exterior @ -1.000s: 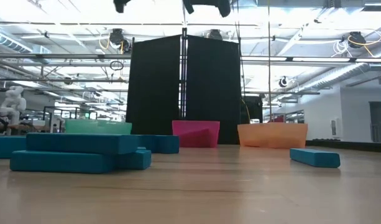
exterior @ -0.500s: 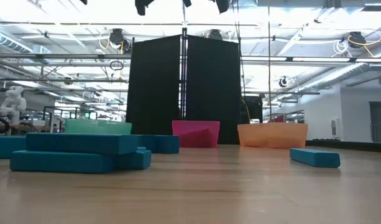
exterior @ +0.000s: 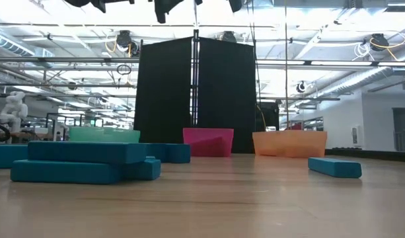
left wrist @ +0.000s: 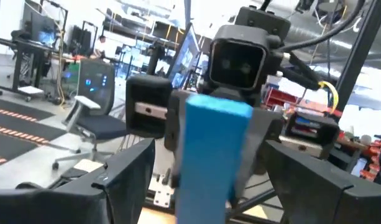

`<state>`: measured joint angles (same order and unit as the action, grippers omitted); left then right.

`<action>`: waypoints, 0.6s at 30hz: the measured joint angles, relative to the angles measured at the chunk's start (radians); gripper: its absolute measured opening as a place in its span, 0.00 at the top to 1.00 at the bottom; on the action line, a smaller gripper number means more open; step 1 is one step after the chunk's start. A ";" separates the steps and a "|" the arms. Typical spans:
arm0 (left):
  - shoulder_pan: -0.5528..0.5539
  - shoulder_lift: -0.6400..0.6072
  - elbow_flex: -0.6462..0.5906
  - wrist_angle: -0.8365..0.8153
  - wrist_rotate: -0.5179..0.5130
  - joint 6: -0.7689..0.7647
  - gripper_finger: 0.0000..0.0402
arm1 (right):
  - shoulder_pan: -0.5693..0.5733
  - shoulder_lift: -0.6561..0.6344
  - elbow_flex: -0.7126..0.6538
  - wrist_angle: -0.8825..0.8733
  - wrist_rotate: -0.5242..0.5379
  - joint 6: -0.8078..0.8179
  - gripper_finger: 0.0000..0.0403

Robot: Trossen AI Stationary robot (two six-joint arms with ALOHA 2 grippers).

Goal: Sort blocks
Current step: Put the blue block into the blue bin

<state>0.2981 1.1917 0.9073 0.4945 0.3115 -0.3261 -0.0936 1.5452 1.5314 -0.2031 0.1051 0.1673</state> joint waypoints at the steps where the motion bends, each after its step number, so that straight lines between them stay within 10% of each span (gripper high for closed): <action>1: 0.000 0.002 0.000 0.011 0.000 -0.005 0.24 | 0.000 0.000 0.000 0.000 -0.011 0.000 0.74; 18: 0.000 0.000 0.000 0.050 0.021 -0.006 0.55 | 0.007 0.000 0.000 0.001 -0.028 0.001 0.74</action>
<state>0.2981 1.1915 0.9073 0.5449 0.3328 -0.3321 -0.0869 1.5452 1.5318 -0.2020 0.0768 0.1679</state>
